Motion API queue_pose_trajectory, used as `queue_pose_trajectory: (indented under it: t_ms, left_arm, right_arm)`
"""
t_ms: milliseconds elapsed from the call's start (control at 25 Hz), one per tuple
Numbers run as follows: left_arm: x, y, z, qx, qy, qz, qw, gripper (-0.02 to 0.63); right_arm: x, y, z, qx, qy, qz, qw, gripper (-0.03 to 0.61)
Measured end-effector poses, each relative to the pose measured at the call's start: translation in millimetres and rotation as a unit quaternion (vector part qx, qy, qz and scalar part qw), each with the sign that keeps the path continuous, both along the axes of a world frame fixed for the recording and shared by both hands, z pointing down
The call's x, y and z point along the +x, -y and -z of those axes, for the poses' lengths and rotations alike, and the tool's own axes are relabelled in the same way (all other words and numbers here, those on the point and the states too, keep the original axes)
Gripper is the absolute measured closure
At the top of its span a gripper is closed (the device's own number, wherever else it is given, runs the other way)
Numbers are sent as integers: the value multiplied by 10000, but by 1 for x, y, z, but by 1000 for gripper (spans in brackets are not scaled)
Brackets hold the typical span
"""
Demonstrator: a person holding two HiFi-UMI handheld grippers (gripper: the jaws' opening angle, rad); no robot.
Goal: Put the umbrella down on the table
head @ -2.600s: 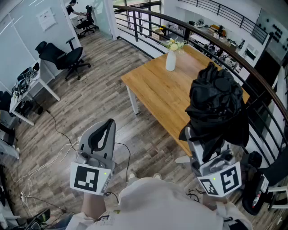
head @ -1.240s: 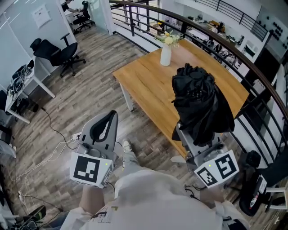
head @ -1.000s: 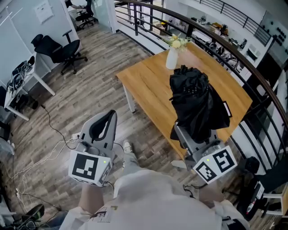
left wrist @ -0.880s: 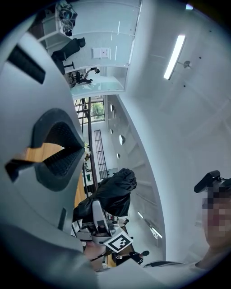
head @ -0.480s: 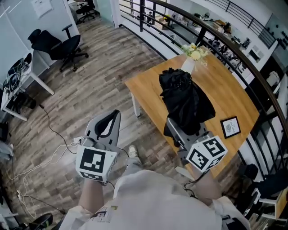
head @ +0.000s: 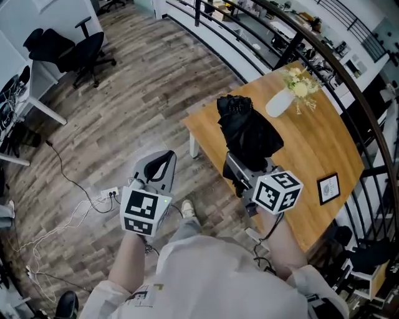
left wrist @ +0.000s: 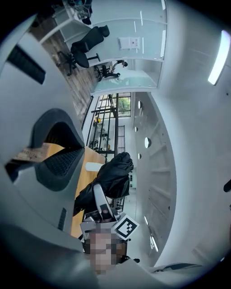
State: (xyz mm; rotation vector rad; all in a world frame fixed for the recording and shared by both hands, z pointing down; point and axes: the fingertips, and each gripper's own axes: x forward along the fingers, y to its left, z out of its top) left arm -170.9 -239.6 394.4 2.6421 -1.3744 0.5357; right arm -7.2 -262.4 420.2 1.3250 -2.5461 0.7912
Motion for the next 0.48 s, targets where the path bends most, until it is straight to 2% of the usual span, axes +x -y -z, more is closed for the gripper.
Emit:
queue_pose_trajectory:
  t_ms: [240,360,480]
  left_arm:
    - [-14,58,-57,-536,-100,-242,9982,597]
    - [-11,79,-84,-763,-54,-274,9967,597]
    - [-1,93,-110,-1005,-65,-313,9944,597]
  right_arm:
    - [-21,68,-69,-616,-127,-287,9976,311]
    - [-21,92,-97,-957,91,-520,9940,311]
    - [-14,111,-127,-1150,-63,-617,9914,311]
